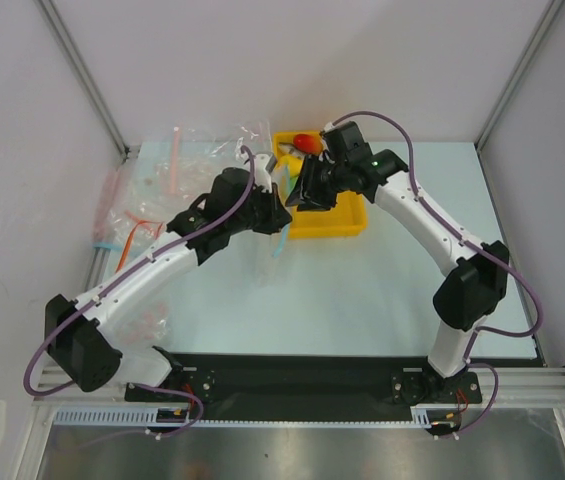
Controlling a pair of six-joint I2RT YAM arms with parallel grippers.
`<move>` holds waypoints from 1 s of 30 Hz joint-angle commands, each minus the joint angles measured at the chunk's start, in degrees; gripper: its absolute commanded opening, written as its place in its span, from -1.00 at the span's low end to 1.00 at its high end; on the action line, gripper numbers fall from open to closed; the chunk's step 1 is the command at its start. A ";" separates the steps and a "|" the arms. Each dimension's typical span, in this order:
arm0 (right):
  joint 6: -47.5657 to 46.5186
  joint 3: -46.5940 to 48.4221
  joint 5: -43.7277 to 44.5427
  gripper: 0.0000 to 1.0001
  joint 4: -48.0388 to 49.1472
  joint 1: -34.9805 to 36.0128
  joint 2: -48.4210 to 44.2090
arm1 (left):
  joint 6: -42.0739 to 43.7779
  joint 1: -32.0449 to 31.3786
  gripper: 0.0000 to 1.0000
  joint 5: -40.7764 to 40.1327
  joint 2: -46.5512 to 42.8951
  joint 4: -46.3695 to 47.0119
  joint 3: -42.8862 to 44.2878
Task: Place the food in the zip-top bag and seal the zipper
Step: Unzip the zipper food storage bag at the center of the board.
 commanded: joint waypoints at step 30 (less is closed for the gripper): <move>-5.02 1.57 1.73 -1.00 0.89 1.90 -0.94 | 5.41 -1.36 0.13 -17.28 2.41 -22.71 21.91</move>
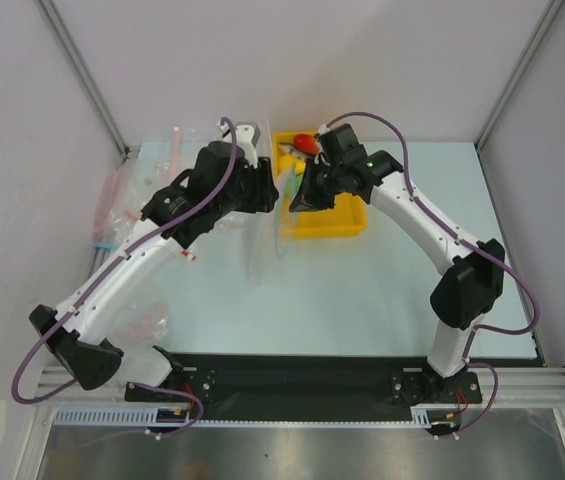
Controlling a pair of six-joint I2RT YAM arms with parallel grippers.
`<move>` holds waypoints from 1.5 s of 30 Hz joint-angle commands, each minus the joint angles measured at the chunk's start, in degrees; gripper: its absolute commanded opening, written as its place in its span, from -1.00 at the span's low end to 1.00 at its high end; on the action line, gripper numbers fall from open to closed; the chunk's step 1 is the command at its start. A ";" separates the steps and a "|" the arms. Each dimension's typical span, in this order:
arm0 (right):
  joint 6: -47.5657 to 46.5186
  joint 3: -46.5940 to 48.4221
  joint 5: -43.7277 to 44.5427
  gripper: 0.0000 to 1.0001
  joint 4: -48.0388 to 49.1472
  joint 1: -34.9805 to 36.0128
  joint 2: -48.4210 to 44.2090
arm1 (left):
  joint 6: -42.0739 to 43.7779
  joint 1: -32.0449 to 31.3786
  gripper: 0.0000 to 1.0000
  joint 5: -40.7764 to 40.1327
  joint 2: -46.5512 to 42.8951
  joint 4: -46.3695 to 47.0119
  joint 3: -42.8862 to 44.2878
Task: Place the food in the zip-top bag and seal the zipper
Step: Unzip the zipper food storage bag at the center of the board.
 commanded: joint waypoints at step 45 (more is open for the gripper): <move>-5.48 -0.23 0.73 -1.00 4.34 2.15 -5.20 | 7.25 -0.28 -0.99 -7.73 10.77 -14.44 8.66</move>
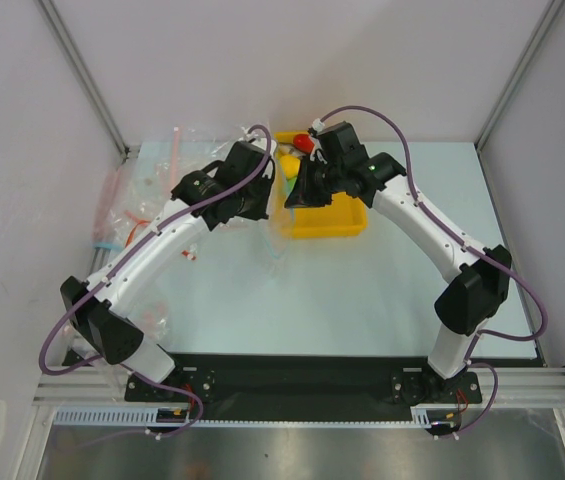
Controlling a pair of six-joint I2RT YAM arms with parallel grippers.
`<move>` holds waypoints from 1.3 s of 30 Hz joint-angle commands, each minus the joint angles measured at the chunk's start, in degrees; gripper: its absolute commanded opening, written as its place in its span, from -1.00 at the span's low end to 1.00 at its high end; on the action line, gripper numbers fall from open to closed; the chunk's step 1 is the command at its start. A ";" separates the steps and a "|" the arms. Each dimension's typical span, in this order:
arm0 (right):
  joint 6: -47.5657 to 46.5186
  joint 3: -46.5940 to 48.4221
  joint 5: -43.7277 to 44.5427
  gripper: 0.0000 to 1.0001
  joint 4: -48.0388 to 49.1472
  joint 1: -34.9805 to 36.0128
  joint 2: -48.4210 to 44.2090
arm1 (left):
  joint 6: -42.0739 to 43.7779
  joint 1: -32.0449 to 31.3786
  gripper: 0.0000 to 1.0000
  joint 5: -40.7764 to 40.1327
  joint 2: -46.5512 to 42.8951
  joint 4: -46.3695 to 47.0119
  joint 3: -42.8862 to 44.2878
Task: Place the food in the zip-top bag and seal the zipper
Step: Unzip the zipper food storage bag at the center of the board.
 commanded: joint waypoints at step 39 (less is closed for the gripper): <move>8.11 5.59 5.64 -0.34 3.72 4.77 11.71 | -4.67 8.85 -0.99 3.76 -12.86 2.76 -9.57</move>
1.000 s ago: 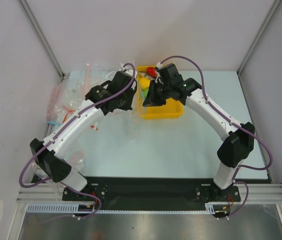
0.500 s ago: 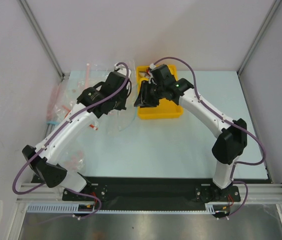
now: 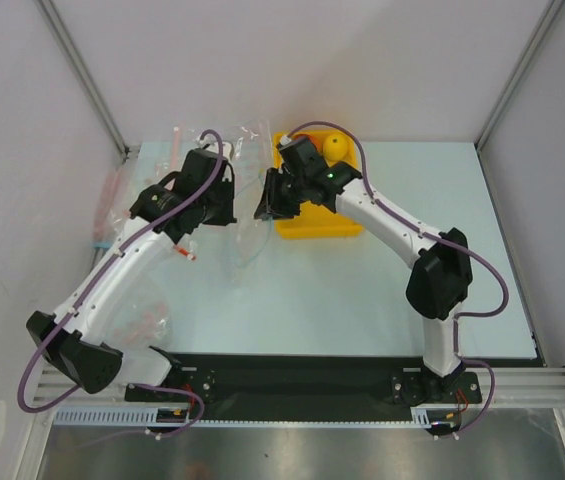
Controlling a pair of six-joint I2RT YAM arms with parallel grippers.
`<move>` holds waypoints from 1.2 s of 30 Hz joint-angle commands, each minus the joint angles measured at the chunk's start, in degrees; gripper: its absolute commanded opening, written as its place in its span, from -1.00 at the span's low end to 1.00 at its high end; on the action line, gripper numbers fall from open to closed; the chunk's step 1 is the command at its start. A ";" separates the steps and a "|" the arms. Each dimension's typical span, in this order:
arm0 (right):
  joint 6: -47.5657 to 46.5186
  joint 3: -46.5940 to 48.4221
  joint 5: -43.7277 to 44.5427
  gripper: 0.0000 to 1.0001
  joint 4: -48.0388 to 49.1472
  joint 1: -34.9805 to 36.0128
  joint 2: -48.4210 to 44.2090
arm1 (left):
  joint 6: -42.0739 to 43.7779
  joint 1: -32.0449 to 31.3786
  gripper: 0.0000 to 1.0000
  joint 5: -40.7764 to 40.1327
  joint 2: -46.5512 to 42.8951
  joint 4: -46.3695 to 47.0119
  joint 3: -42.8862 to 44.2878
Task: Place the food in the zip-top bag and seal the zipper
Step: Unzip the zipper food storage bag at the center of the board.
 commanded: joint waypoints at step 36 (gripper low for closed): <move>-0.96 8.25 7.33 0.64 2.62 0.08 11.20 | 2.57 1.93 -0.99 -0.78 -0.44 8.67 -5.75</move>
